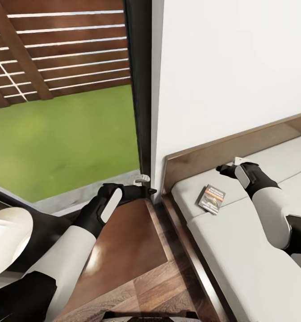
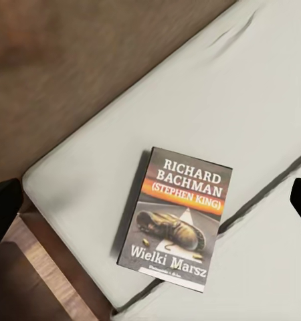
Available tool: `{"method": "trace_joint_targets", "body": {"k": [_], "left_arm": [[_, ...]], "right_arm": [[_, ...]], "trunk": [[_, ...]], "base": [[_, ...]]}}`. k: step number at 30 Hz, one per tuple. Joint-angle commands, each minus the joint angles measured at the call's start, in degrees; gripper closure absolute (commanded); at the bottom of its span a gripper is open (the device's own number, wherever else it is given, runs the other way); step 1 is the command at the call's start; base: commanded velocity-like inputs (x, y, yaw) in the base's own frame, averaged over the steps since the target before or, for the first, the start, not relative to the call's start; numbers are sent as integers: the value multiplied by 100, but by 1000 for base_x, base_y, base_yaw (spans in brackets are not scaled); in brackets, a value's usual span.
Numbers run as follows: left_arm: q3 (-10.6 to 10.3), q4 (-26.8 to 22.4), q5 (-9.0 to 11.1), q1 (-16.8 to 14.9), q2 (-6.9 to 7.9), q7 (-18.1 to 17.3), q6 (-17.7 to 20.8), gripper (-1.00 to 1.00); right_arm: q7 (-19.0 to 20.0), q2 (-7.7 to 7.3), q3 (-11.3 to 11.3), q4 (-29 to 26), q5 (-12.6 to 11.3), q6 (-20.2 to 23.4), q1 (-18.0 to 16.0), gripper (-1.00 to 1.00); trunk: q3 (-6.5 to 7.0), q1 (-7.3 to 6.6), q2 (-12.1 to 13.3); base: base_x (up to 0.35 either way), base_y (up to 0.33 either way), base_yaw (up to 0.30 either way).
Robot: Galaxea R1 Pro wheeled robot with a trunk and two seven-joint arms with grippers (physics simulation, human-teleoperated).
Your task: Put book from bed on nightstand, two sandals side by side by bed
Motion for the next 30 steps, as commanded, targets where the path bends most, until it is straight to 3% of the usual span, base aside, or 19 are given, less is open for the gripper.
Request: {"method": "trace_joint_targets", "body": {"k": [1, 19, 30], "left_arm": [[2, -2, -13, -4, -1, -19, 23, -100], [6, -24, -20, -1, 9, -27, 23, -100], [33, -524, -17, 16, 36, -1, 196, -100]], "right_arm": [[-35, -4, -7, -11, -58, 26, -3, -100], [-35, 7, -7, -635, -56, 376, -5, -100], [-34, 52, -1, -626, -61, 372, -3, -100]], "trunk": [[-18, 3, -10], [-183, 3, -10], [-284, 3, -10]], "base": [[0, 0, 0], [0, 0, 0], [0, 0, 6]]}}
